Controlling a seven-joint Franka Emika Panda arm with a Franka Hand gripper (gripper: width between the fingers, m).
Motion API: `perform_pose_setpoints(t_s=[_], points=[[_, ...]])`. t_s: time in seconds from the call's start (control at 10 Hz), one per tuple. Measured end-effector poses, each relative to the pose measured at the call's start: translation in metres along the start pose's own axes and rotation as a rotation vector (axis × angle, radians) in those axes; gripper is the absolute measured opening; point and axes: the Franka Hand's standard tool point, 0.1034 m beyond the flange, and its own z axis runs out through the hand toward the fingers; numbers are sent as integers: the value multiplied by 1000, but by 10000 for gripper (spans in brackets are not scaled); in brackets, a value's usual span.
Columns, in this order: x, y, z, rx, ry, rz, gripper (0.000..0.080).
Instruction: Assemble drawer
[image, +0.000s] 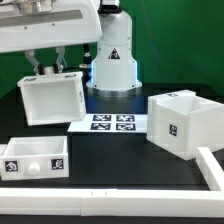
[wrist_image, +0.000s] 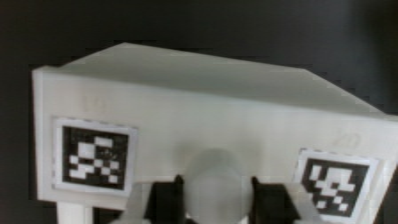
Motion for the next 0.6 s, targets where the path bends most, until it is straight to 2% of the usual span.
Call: perform_pose_setpoints(t_s=[0.1, 0.2, 0.3, 0.4, 0.5, 0.6], points=[[-1, 2, 1, -13, 63, -15, 163], [-5, 8, 3, -54, 177, -15, 163], [-14, 9, 8, -92, 231, -18, 163], [-16, 11, 3, -148, 304, 7, 163], [-10, -2, -18, -203, 380, 11, 163], [-6, -23, -32, -215, 427, 12, 163]])
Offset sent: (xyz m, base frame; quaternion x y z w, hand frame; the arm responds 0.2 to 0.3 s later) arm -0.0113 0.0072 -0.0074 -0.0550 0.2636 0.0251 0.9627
